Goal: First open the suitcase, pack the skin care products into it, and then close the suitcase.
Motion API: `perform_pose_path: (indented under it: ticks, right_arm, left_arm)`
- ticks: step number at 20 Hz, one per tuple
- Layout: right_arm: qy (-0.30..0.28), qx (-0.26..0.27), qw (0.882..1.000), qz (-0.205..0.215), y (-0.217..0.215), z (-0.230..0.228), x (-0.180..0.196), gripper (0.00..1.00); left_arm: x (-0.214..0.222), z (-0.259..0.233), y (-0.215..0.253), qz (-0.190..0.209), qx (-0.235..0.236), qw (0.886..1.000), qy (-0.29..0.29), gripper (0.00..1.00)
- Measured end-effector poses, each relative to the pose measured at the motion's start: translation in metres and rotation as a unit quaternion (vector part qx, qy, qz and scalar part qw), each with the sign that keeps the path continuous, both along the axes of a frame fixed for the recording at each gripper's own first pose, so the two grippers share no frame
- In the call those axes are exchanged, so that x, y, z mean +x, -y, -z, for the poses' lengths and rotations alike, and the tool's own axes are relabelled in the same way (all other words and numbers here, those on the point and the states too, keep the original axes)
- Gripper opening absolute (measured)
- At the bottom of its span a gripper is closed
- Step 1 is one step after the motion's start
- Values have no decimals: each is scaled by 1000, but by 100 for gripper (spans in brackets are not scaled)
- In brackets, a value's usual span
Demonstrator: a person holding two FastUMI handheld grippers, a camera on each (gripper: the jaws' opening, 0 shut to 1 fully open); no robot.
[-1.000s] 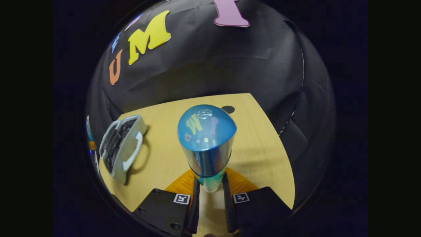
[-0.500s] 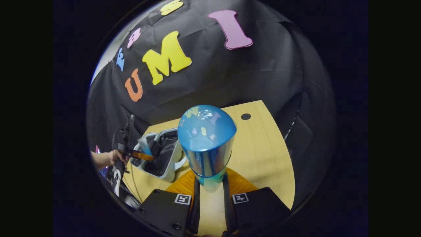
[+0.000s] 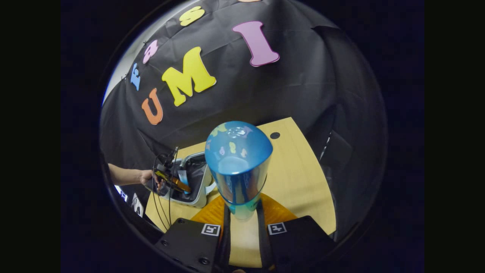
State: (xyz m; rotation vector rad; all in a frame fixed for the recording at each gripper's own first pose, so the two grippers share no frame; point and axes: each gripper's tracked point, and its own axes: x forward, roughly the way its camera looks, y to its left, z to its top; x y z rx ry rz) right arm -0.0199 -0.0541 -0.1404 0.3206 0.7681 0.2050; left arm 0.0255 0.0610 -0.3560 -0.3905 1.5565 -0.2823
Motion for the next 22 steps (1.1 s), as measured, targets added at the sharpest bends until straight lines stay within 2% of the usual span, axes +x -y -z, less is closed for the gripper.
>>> perform_pose_path:
  ticks: [3,8,9,11,13,14,15,18,19,22]
  right_arm:
    - [0,13,1000,-2,-7,-5,0,28]
    - [-2,12,999,-42,-37,-9,7,28]
    - [-6,10,998,-61,-49,-8,7,28]
    - [-25,14,993,-113,-85,-4,9,29]
    - [-54,35,984,-165,-135,0,12,28]
    - [-67,42,980,-185,-160,3,16,29]
    - [-79,41,975,-205,-183,8,19,27]
    - [-112,8,960,-255,-244,35,33,29]
    - [-137,10,956,-259,-265,45,36,26]
    - [-207,-5,942,-264,-313,82,47,29]
  left_arm:
    - [-14,-1,4,1,-17,999,-49,39]
    - [-13,-6,11,-9,-27,998,-55,44]
    - [-14,-11,15,0,-32,998,-48,60]
    - [-14,-23,12,34,-19,999,-12,81]
    - [-10,-46,6,45,-20,997,57,90]
    - [-5,-64,4,30,-27,994,97,100]
    - [0,-83,0,9,-31,990,138,91]
    - [0,-110,-22,-67,-32,961,266,92]
    - [-3,-115,-33,-90,-19,949,300,92]
    - [-30,-130,-66,-147,39,913,379,94]
